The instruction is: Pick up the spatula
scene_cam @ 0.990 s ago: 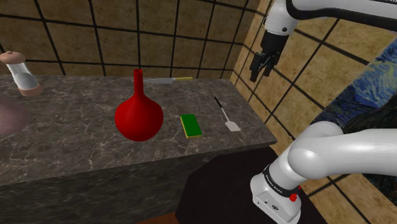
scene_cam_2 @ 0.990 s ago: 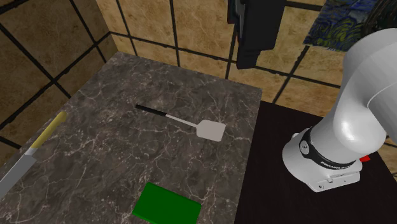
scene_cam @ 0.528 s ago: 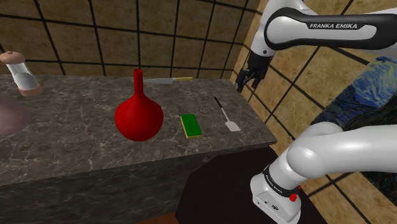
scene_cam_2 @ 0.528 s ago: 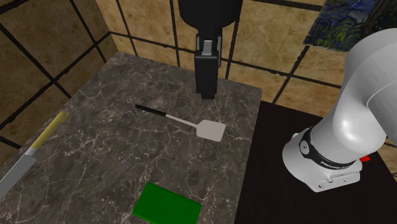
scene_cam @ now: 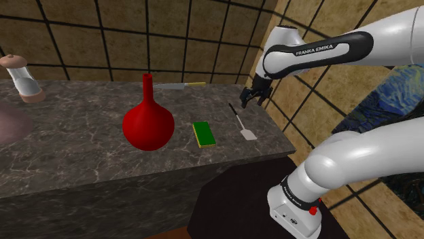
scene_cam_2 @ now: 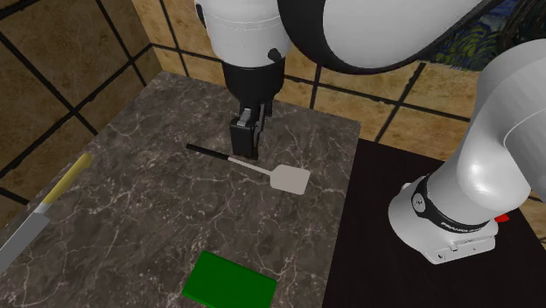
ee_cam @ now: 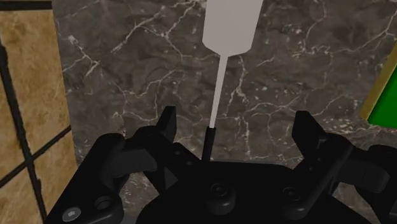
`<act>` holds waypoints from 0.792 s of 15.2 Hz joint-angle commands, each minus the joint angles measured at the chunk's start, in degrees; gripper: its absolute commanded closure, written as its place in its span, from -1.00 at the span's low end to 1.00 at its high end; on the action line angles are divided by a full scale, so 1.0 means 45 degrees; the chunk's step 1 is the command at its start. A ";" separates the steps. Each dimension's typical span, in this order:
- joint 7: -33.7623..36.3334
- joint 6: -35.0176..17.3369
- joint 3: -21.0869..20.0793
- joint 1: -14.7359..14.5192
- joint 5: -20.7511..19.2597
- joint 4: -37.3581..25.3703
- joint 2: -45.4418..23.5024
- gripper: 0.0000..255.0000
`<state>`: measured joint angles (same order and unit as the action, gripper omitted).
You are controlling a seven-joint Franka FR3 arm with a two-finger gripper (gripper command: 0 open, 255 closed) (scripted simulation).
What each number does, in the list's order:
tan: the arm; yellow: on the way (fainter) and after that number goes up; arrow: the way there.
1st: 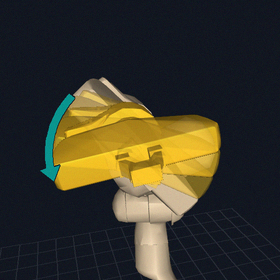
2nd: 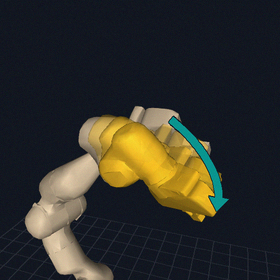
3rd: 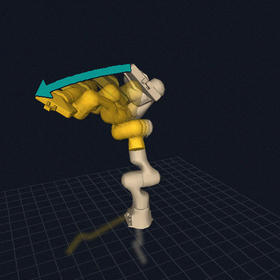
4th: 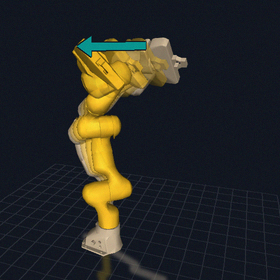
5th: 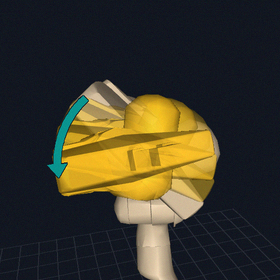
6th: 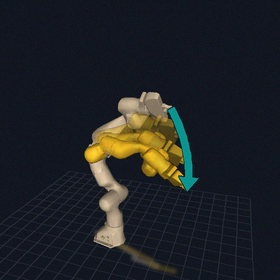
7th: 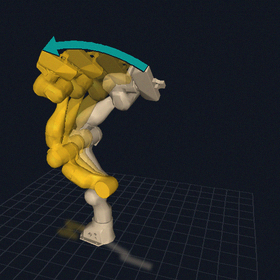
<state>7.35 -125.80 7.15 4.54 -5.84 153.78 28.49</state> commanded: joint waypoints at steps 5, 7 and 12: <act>0.0701 -0.3648 0.0359 0.0259 0.0218 0.0147 -0.2896 -1.00; 0.0802 -0.4543 0.0469 0.0294 0.0364 0.0049 -0.3748 -1.00; 0.0702 -0.5627 0.0524 0.0242 0.0506 0.0244 -0.4643 -1.00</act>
<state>10.69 -150.02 9.40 5.65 -3.72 154.77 8.53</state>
